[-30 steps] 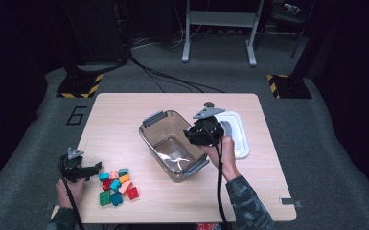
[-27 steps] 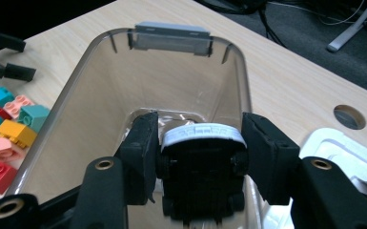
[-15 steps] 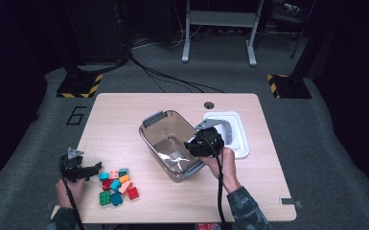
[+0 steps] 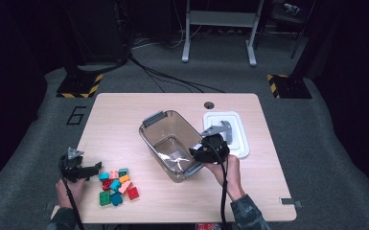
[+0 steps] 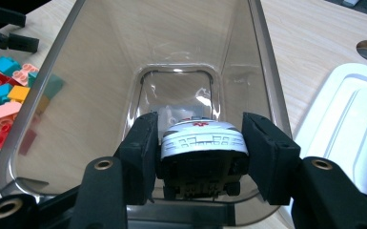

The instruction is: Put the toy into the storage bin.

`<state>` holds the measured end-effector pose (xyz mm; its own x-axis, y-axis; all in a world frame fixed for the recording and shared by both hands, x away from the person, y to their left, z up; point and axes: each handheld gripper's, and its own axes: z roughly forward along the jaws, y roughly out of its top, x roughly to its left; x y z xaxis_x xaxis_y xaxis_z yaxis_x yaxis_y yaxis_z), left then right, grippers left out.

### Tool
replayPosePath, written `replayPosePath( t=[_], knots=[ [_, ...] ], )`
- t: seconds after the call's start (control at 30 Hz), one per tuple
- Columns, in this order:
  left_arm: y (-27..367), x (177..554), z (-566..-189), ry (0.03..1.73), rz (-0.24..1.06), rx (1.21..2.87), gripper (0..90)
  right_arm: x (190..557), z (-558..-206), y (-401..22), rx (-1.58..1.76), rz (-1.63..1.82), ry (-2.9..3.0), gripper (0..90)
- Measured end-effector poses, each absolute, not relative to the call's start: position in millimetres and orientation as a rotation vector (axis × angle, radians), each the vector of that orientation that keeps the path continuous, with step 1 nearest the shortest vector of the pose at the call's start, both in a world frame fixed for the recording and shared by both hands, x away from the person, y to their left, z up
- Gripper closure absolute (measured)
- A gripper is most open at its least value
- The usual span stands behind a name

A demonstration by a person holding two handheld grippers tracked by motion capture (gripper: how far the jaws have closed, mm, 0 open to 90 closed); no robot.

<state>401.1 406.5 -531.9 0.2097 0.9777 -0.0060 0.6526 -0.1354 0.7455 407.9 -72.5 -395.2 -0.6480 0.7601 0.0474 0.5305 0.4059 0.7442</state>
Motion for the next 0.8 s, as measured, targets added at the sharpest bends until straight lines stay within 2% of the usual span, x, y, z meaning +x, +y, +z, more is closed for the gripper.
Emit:
replayPosePath(
  t=[0.27, 0.37, 0.53, 0.67, 0.8],
  knots=[
    [406, 401, -532, 1.511, 0.669, 1.864, 8.5, 405, -400, -69, 1.118, 1.037, 2.379, 47.2],
    [406, 401, -532, 1.511, 0.671, 1.863, 8.5, 404, -400, -70, 1.119, 1.03, 2.392, 43.7],
    [406, 401, -532, 1.509, 0.671, 1.863, 8.6, 399, -394, -76, 1.13, 1.058, 2.372, 32.2],
    [406, 401, -532, 1.509, 0.671, 1.864, 8.7, 392, -388, -90, 1.108, 1.094, 2.321, 17.3],
    [406, 401, -532, 1.509, 0.671, 1.864, 8.7, 386, -385, -108, 1.131, 1.117, 2.255, 12.9]
  ],
)
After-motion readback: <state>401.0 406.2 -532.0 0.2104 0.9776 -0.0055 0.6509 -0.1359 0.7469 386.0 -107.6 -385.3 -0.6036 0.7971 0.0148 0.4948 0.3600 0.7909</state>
